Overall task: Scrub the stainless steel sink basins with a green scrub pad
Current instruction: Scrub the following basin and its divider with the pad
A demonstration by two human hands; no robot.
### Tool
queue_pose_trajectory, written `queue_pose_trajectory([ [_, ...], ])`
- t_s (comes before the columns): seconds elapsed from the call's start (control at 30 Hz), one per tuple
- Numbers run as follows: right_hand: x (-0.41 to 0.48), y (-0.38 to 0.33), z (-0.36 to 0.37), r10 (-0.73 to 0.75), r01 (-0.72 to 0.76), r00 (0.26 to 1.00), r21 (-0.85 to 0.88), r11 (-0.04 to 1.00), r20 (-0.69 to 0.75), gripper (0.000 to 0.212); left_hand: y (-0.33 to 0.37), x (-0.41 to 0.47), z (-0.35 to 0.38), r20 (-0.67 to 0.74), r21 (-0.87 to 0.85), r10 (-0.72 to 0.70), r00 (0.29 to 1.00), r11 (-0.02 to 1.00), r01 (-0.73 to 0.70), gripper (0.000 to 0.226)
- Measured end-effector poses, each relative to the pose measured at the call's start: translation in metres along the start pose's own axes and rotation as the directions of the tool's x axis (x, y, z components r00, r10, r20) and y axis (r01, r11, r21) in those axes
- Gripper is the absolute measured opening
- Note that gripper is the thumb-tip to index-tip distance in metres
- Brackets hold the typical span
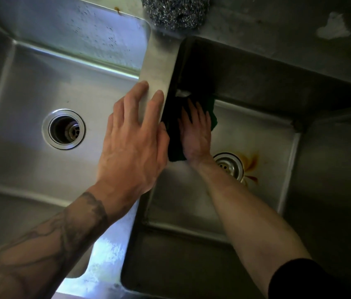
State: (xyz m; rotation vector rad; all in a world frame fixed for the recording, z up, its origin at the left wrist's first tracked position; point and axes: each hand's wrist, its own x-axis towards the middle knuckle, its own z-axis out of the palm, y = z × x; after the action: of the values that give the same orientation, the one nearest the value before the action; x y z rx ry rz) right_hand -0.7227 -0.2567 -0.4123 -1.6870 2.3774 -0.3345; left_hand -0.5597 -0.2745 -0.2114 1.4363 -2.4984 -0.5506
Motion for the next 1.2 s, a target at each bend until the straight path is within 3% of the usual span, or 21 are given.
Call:
queue_pose_trajectory([
  [0.1,0.010,-0.032,0.005,0.196,-0.195,0.980,0.027,0.980,-0.038,0.053,0.002,0.000,0.001,0.001,-0.003,-0.004,1.000,1.000,0.004,0.050],
  [0.13,0.004,-0.037,0.007,0.167,-0.166,0.985,0.030,0.986,-0.053,0.053,0.002,0.000,0.001,0.001,0.002,-0.006,1.000,1.000,0.006,0.050],
  [0.23,-0.037,-0.002,0.003,-0.104,0.104,0.995,-0.026,0.994,0.010,0.048,0.000,-0.001,0.003,-0.002,-0.008,0.007,1.000,1.000,-0.007,0.050],
  [0.3,-0.057,0.038,-0.005,-0.136,0.140,0.990,-0.101,0.985,0.046,0.048,-0.001,-0.001,0.003,-0.009,-0.008,-0.001,1.000,1.000,0.001,0.049],
  [0.43,-0.043,0.048,-0.008,0.238,-0.245,0.967,-0.084,0.966,-0.092,0.046,0.000,-0.001,0.002,-0.007,0.007,-0.001,1.000,1.000,0.001,0.049],
  [0.5,-0.042,0.015,-0.001,0.286,-0.294,0.950,-0.050,0.955,-0.126,0.047,-0.001,-0.001,0.003,-0.005,0.019,0.004,1.000,1.000,-0.004,0.049],
  [0.6,-0.081,-0.024,0.016,0.024,-0.024,1.000,-0.044,0.999,0.001,0.049,-0.001,0.001,0.003,0.008,0.043,0.006,1.000,0.999,-0.006,0.052],
  [0.7,-0.098,0.000,0.010,-0.195,0.200,0.978,-0.053,0.978,0.076,0.048,-0.002,0.001,0.002,0.022,0.060,0.016,1.000,0.998,-0.018,0.052],
  [0.77,-0.077,0.016,0.005,-0.107,0.110,0.994,-0.099,0.989,0.039,0.048,-0.002,0.000,0.002,0.003,0.034,0.021,1.000,0.999,-0.021,0.050],
  [0.87,-0.048,0.005,0.004,0.192,-0.195,0.980,-0.078,0.978,-0.041,0.049,-0.001,-0.001,0.003,-0.023,0.016,0.010,1.000,1.000,-0.009,0.049],
  [0.9,-0.050,-0.007,0.006,0.204,-0.207,0.978,-0.061,0.976,-0.047,0.049,-0.001,-0.001,0.004,-0.024,0.013,0.006,1.000,1.000,-0.006,0.049],
  [1.1,-0.144,-0.012,0.009,-0.182,0.188,0.978,-0.043,0.981,0.106,0.048,0.001,-0.002,0.001,-0.017,-0.011,-0.019,1.000,1.000,0.019,0.051],
  [1.2,-0.135,0.003,0.001,-0.190,0.200,0.974,-0.072,0.977,0.123,0.049,0.001,-0.015,0.000,-0.043,-0.015,-0.048,0.998,0.999,0.048,0.050],
])
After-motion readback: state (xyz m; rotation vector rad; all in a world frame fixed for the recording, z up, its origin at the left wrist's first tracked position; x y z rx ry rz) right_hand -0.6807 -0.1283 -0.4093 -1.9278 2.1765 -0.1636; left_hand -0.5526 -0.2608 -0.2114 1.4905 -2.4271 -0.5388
